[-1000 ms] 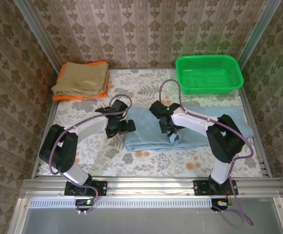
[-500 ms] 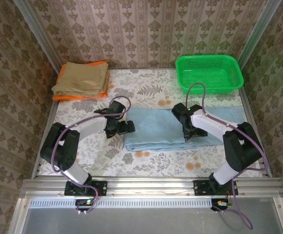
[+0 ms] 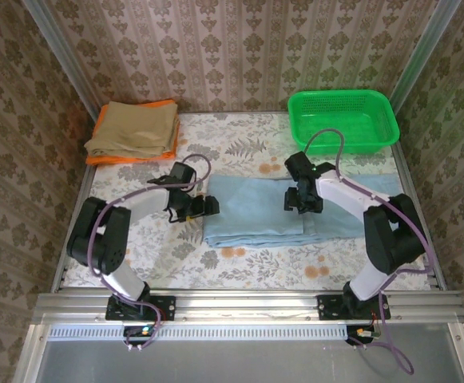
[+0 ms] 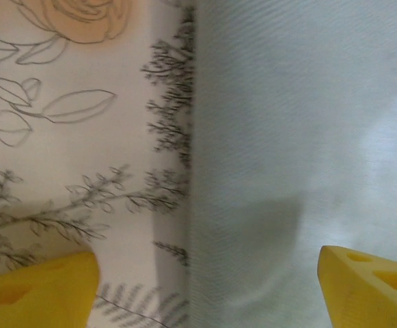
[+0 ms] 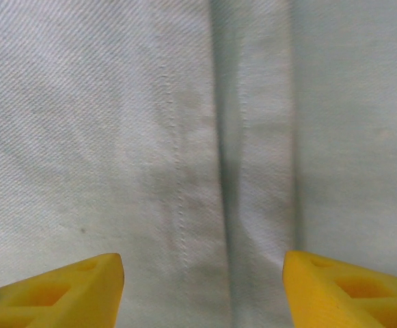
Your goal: Fold and stack the trousers
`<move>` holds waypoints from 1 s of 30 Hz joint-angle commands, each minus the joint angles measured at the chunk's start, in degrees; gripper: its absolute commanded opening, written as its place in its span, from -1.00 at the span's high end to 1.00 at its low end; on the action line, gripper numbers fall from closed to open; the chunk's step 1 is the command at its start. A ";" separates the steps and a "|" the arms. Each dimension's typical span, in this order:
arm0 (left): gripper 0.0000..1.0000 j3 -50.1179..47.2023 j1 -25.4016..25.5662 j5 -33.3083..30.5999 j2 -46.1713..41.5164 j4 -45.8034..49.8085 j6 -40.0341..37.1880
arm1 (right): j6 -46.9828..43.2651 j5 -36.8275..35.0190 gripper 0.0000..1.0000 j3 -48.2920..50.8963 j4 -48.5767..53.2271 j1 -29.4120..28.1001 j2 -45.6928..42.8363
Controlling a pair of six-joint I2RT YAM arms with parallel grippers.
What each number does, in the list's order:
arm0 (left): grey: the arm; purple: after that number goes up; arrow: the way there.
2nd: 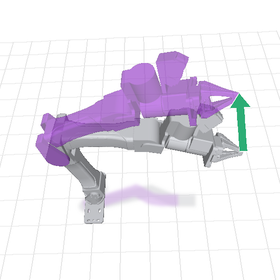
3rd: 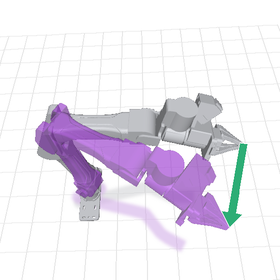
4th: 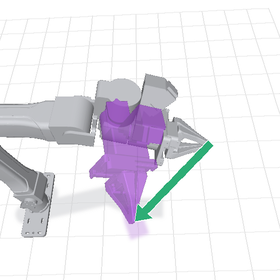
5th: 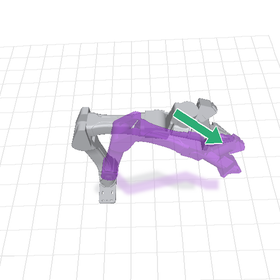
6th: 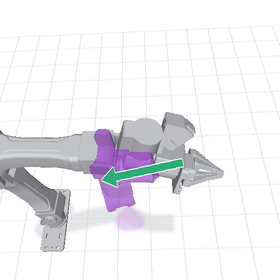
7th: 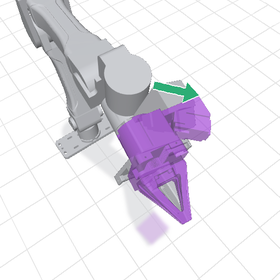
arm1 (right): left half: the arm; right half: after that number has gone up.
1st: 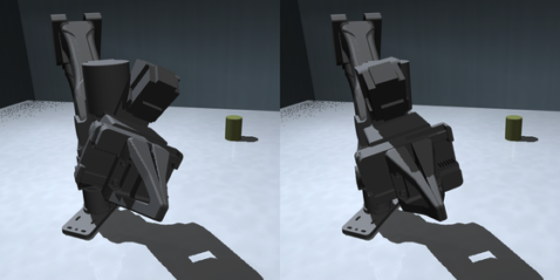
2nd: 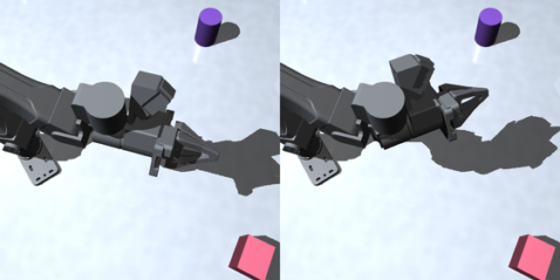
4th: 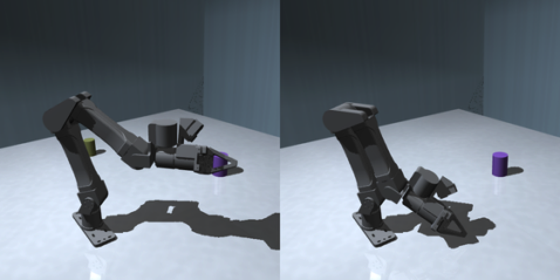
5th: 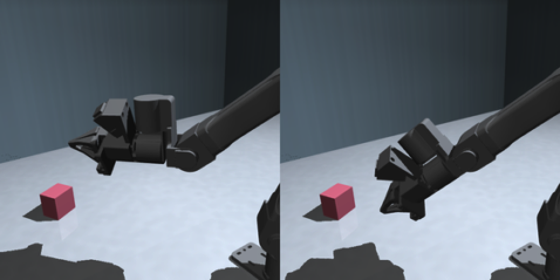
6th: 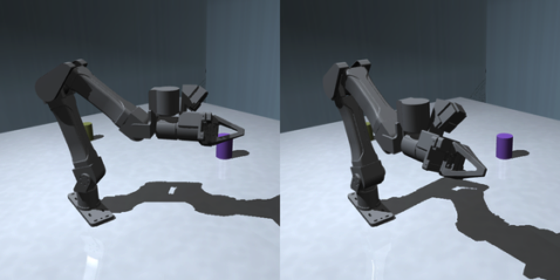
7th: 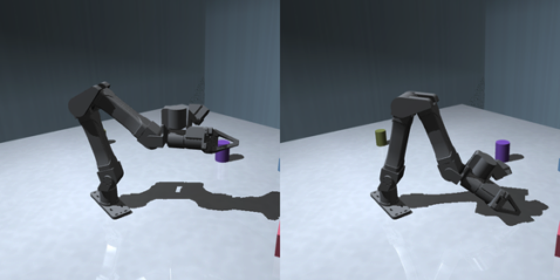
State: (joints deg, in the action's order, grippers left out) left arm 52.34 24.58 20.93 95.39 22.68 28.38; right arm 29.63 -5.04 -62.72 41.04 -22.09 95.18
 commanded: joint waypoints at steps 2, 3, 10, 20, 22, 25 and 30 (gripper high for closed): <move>-0.57 1.32 -2.06 8.58 3.72 -3.29 -3.95 | -1.07 3.54 -0.29 2.10 -3.79 1.06 1.42; -0.51 0.70 -2.54 11.93 4.48 -6.22 -3.28 | -0.98 3.57 -0.29 2.54 -3.88 1.42 1.58; -0.20 -1.73 -1.40 21.21 7.90 -18.17 1.04 | 0.13 4.72 -0.26 6.16 -5.73 4.52 2.15; -0.31 -0.78 2.43 20.12 8.86 -15.83 -2.42 | 0.47 5.92 -0.23 8.17 -7.71 4.99 2.00; -0.20 -1.55 3.36 20.79 8.76 -19.07 -0.44 | 0.43 5.90 -0.23 8.45 -7.85 4.97 1.95; 0.08 -0.16 5.05 21.23 9.36 -19.60 0.36 | 0.54 5.82 -0.23 9.06 -8.08 5.07 1.58; 0.83 1.61 5.26 16.78 6.85 -12.51 -0.31 | 0.69 6.49 -0.23 9.02 -7.63 5.21 0.30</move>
State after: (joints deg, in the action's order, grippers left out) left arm 53.04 28.36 34.74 103.07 8.97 28.82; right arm 29.56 -0.12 -55.37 33.32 -17.21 95.81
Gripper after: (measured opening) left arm 0.126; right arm 0.614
